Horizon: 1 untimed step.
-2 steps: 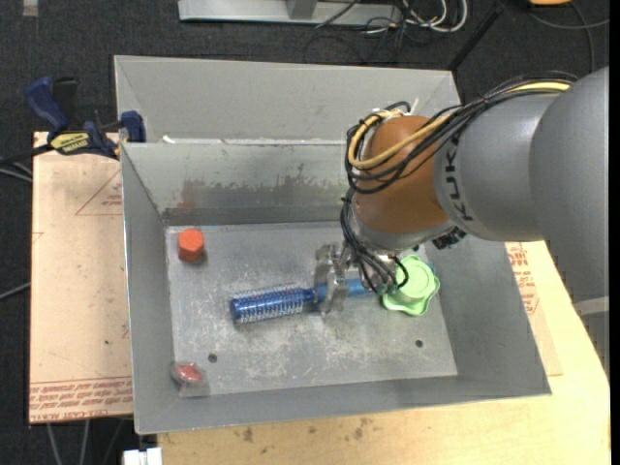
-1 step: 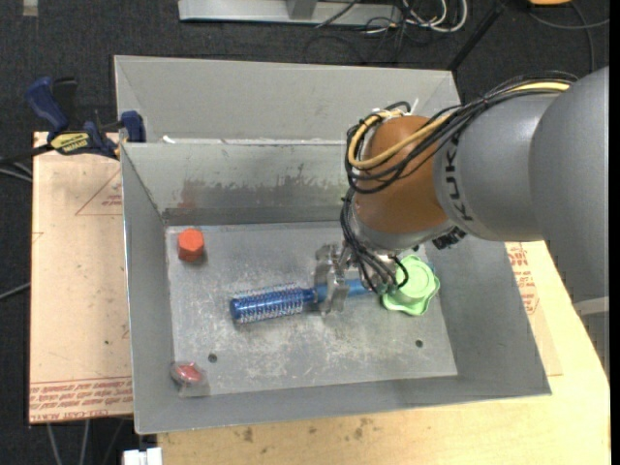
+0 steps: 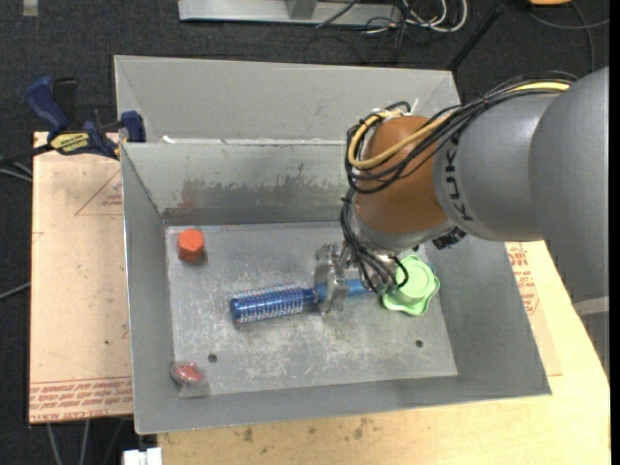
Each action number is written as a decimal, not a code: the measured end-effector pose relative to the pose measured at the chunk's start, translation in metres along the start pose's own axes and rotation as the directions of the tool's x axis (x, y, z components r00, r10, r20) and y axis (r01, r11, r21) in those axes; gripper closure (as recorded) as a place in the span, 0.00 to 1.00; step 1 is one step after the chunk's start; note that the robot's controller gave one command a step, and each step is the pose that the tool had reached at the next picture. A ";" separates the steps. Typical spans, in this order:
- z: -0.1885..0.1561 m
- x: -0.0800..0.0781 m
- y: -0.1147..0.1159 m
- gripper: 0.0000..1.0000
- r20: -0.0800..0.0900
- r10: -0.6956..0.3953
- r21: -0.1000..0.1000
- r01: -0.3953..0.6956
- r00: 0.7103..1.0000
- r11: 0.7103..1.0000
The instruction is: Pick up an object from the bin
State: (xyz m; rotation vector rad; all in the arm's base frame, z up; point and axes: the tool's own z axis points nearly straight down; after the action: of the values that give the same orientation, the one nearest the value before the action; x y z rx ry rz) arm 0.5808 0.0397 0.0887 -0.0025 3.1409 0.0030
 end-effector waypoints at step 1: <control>0.000 0.000 0.000 1.00 0.000 0.000 0.000 0.000 1.000 1.000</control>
Offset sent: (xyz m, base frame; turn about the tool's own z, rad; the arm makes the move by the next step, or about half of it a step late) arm 0.0000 0.0000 0.0000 0.0000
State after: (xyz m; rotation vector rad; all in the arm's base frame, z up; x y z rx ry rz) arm 0.5808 0.0397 0.0887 -0.0024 3.1409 0.0030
